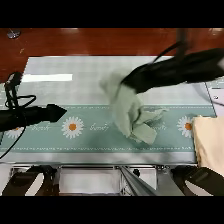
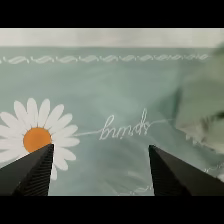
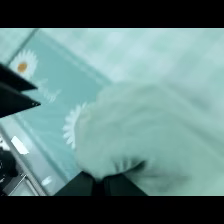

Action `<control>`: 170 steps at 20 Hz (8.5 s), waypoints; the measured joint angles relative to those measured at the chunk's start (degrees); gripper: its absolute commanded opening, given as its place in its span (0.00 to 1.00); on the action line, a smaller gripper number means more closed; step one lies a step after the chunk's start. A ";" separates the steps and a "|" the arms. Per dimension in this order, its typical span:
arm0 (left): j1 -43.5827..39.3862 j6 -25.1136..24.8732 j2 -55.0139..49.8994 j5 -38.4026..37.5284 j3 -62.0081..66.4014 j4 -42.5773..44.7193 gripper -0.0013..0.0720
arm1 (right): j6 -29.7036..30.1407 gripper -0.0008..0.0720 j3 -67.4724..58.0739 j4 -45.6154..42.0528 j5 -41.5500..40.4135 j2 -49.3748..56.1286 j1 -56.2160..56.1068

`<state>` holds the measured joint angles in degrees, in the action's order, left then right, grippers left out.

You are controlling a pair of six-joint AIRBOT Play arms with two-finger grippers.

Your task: Fold the shirts.

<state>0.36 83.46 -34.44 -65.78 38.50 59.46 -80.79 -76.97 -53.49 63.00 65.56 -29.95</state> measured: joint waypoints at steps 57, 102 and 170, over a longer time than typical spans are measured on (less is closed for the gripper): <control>2.36 -19.34 -12.48 5.31 12.35 -36.76 0.04 | -0.24 0.05 -0.07 3.61 5.16 -2.71 27.19; -2.34 -12.87 -42.64 14.36 39.65 -13.49 0.98 | -4.94 0.87 -12.09 1.09 0.87 24.33 36.96; 25.77 -14.36 -19.82 -0.59 61.29 -28.89 0.04 | -4.35 0.05 -39.21 -7.28 14.99 -4.24 41.29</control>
<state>26.13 69.10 -54.26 -66.37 99.79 30.57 -85.14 -116.18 -60.77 78.00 61.32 11.33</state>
